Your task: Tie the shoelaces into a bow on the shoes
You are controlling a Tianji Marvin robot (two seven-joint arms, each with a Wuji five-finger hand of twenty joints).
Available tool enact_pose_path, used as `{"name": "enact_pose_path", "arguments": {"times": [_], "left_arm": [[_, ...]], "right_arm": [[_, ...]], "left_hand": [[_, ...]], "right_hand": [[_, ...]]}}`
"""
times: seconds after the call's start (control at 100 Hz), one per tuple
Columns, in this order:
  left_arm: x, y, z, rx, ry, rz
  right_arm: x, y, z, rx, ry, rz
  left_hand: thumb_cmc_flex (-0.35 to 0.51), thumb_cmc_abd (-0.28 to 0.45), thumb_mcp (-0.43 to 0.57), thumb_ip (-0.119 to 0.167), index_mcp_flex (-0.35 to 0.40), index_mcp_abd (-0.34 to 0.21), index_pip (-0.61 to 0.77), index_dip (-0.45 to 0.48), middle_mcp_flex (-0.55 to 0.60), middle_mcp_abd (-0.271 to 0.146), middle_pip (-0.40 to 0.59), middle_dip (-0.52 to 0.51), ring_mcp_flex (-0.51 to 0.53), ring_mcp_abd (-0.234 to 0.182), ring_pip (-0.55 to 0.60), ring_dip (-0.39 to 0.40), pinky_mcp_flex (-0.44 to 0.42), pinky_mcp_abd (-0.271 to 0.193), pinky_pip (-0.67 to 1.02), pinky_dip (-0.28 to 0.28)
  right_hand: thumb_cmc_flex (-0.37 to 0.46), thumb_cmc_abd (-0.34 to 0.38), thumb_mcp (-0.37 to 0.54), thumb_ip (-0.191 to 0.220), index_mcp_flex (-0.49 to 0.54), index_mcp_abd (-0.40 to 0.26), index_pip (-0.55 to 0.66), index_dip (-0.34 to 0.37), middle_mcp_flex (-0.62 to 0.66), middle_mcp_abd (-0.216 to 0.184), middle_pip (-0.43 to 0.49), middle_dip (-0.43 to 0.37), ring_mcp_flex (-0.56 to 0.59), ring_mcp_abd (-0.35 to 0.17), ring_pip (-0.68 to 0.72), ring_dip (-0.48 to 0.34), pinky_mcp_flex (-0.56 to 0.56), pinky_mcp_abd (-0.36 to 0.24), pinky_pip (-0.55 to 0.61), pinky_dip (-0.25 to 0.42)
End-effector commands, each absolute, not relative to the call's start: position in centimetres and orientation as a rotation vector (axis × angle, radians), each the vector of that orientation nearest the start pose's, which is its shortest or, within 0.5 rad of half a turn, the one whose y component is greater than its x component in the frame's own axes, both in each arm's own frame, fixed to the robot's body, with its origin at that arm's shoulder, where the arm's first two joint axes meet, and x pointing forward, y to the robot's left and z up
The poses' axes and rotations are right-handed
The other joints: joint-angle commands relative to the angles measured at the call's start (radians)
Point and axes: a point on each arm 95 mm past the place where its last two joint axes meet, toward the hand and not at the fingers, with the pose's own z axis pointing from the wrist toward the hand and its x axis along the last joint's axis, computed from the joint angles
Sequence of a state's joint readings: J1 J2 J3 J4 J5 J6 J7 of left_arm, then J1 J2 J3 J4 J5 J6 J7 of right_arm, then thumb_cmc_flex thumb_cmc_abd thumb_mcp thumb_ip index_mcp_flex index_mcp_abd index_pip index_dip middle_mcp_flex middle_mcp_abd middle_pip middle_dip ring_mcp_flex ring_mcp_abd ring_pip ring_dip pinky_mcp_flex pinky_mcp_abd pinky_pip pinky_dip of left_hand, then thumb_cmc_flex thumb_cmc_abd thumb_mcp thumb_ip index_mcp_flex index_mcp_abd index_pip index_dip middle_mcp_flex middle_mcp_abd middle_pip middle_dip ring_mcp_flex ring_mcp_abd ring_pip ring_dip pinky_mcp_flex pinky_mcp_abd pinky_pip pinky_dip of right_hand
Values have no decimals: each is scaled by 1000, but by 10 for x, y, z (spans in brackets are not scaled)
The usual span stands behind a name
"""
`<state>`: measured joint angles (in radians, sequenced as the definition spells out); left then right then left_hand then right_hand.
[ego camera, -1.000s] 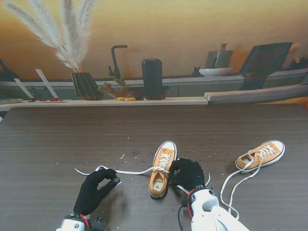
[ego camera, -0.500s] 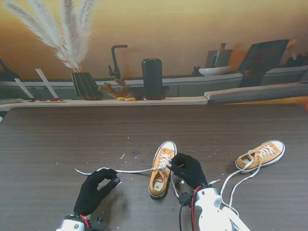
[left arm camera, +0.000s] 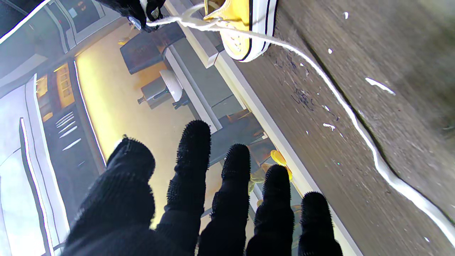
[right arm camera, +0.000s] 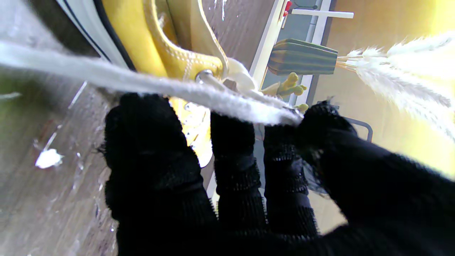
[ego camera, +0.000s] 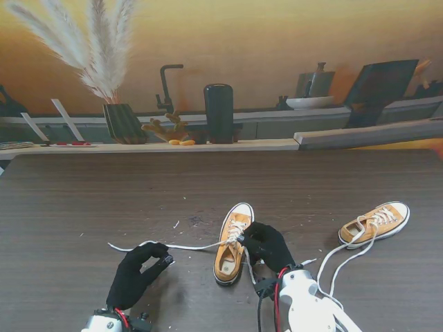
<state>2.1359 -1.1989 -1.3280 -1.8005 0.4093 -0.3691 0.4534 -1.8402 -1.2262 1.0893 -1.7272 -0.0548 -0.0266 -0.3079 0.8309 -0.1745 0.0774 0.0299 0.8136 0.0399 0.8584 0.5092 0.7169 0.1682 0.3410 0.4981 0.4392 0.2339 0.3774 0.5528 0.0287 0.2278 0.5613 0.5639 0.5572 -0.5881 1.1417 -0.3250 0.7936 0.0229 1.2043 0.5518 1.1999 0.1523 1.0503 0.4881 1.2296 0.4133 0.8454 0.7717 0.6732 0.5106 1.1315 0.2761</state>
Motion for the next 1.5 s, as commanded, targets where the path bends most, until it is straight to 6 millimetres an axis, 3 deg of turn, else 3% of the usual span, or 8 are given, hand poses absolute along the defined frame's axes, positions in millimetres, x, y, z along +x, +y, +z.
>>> {"name": "enact_pose_path", "arguments": {"times": [0.0,0.16,0.32,0.42,0.81,0.99,1.15,1.49], "left_arm": [[231,-7,-363,-1786,648,-2143],[233,-10,-364,-1789,651,-2143],[236,-14,-365,-1800,640,-2147],[237,-16,-365,-1802,644,-2143],[240,-15,-361,-1773,690,-2116],[248,-14,-356,-1684,760,-2076],[260,-10,-349,-1565,914,-1986],[290,-28,-337,-1452,1402,-1637]], "right_arm": [[296,79,-373,-2314,-579,-2060],[297,78,-375,-2299,-455,-2012],[298,76,-377,-2293,-376,-1956],[298,75,-378,-2292,-359,-1937],[295,70,-380,-2266,-325,-1886],[293,65,-381,-2235,-367,-1935],[291,60,-380,-2225,-364,-1954],[288,46,-374,-2227,-366,-1963]], "left_hand": [[-1,33,-42,15,15,-26,15,17,-3,5,-4,-15,-8,-3,-9,-19,0,-22,-13,13],[2,32,-40,16,16,-26,28,22,1,-4,-2,-14,-6,-3,-6,-18,2,-23,-13,13],[6,31,-38,16,25,-22,44,26,11,6,3,-12,3,-1,2,-17,10,-25,-12,11],[6,32,-38,16,27,-23,51,28,12,7,5,-11,4,-1,4,-17,10,-26,-9,11],[8,28,-37,17,16,-25,51,21,19,3,9,-10,10,-2,11,-18,8,-27,2,5],[11,3,-28,17,-69,-42,-104,-75,12,-8,6,-12,16,-6,14,-19,13,-26,14,-2],[-29,23,-33,19,-166,-26,-355,-120,-43,-31,-19,-24,-7,-20,-2,-27,-1,-37,3,-13],[-81,-57,-62,38,-344,16,-615,-196,-255,-75,-112,-63,-127,-74,-111,-53,-26,-77,-186,-17]], "right_hand": [[33,14,-26,28,-20,-5,43,3,13,-25,50,22,47,7,58,11,33,-32,33,-21],[32,2,-15,27,-18,2,47,-1,13,-25,80,38,44,9,69,-30,78,-13,63,-45],[23,-4,-10,25,-14,-7,49,-7,20,-29,90,65,55,-121,411,260,320,113,263,-49],[20,0,-15,26,-18,-20,49,-9,18,-42,57,59,69,-252,559,373,399,98,440,172],[24,-4,-28,30,-13,-19,38,-27,35,-37,67,78,88,-746,908,687,510,-170,953,589],[-158,3,-4,53,8,29,-237,-197,86,-25,71,127,91,-788,924,764,515,-159,963,665],[-226,34,-2,165,44,50,-437,-121,132,-41,130,219,91,-797,931,776,515,-148,962,683],[-207,21,-12,145,78,46,-473,-131,162,-57,148,265,91,-788,936,779,512,-140,963,680]]}}
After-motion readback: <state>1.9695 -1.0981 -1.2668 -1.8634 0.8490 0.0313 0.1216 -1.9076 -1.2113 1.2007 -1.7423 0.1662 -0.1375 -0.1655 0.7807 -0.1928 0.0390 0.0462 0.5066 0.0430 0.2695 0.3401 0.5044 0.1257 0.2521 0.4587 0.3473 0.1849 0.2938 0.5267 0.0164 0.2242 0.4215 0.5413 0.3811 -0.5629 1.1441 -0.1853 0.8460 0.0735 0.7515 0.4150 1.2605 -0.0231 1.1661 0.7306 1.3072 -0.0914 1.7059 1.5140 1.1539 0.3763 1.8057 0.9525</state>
